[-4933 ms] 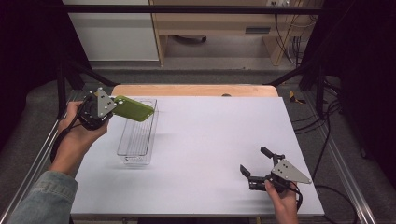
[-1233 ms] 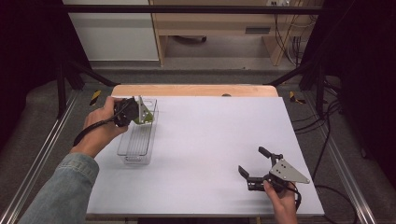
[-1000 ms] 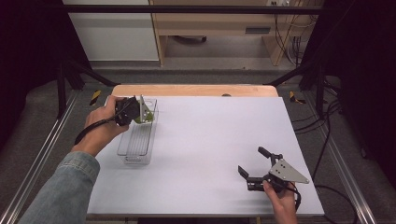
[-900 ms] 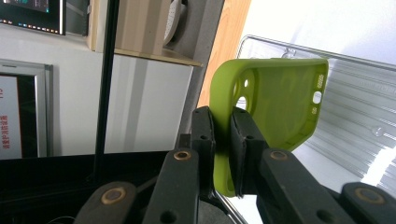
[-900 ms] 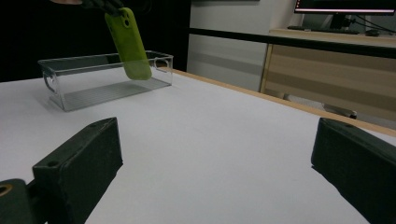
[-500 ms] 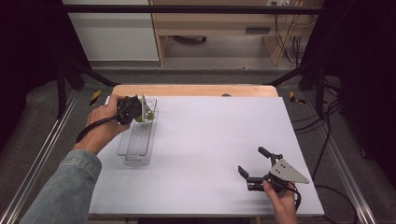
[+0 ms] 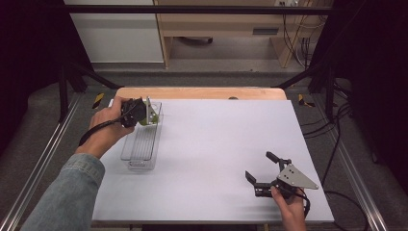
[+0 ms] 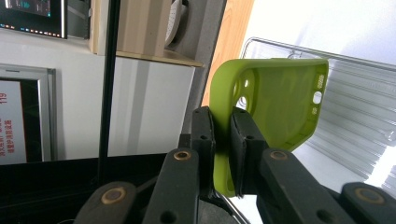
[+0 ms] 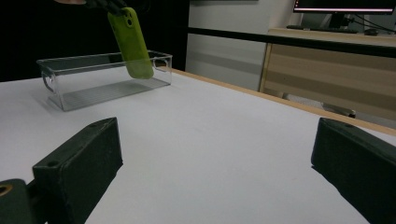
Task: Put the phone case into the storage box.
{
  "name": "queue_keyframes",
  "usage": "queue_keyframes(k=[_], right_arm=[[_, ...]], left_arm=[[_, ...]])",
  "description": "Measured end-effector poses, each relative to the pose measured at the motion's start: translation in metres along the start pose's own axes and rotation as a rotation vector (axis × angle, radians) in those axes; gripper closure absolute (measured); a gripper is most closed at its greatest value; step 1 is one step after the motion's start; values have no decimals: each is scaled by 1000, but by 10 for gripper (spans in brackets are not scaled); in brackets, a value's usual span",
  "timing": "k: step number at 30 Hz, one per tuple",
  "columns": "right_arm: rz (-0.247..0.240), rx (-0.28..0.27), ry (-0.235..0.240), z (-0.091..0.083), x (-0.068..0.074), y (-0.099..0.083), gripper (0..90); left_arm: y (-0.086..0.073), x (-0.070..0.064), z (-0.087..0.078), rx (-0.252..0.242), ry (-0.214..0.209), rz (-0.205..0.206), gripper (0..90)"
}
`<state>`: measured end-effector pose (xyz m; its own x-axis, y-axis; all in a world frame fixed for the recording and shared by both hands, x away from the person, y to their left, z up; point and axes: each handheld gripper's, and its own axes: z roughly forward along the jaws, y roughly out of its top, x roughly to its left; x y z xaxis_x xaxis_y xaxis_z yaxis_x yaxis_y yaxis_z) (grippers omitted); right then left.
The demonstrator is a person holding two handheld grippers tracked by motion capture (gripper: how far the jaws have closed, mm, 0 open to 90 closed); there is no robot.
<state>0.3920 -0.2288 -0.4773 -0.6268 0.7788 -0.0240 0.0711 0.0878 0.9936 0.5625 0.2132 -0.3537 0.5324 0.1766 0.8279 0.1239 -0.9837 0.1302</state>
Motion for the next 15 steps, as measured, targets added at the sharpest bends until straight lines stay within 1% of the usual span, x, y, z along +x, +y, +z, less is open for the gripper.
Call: queue_keyframes(k=[8, 11, 15], right_arm=[[2, 2, 1, 1, 0, 0, 22], [6, -1, 2, 0, 0, 0, 22], [6, -2, 3, 0, 0, 0, 22]], left_arm=[[-1, 1, 3, 4, -1, -4, 807], [0, -2, 5, 8, -5, 15, 808], [2, -2, 6, 7, -3, 17, 808]])
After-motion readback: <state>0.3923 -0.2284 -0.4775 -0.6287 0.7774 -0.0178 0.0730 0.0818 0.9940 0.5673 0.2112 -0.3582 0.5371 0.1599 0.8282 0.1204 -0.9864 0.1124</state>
